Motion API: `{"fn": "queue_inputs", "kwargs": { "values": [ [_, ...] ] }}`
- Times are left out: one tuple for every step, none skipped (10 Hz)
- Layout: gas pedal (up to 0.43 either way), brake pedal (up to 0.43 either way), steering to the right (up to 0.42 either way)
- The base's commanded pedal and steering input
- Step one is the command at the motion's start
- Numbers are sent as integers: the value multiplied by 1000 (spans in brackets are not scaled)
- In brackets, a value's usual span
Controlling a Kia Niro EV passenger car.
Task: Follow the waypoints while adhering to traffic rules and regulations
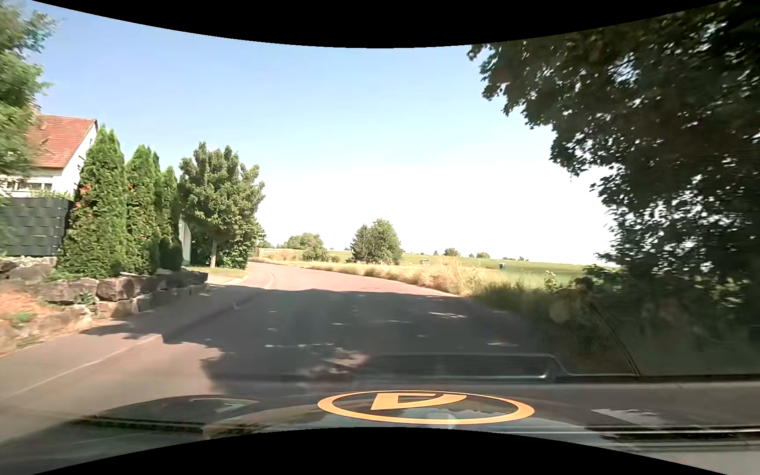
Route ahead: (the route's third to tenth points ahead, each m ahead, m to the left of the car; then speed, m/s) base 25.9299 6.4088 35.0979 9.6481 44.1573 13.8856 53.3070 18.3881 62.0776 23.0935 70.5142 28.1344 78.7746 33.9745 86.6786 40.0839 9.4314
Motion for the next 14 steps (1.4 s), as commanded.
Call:
{"fn": "queue_inputs", "kwargs": {
  "values": [
    [240,0,-57],
    [240,0,-55],
    [240,0,-52],
    [240,0,-50],
    [240,0,-50],
    [240,0,-49],
    [240,0,-48],
    [240,0,-48],
    [228,0,-48],
    [228,0,-48],
    [228,0,-48],
    [228,0,-48],
    [228,0,-48],
    [228,0,-50]
  ]
}}
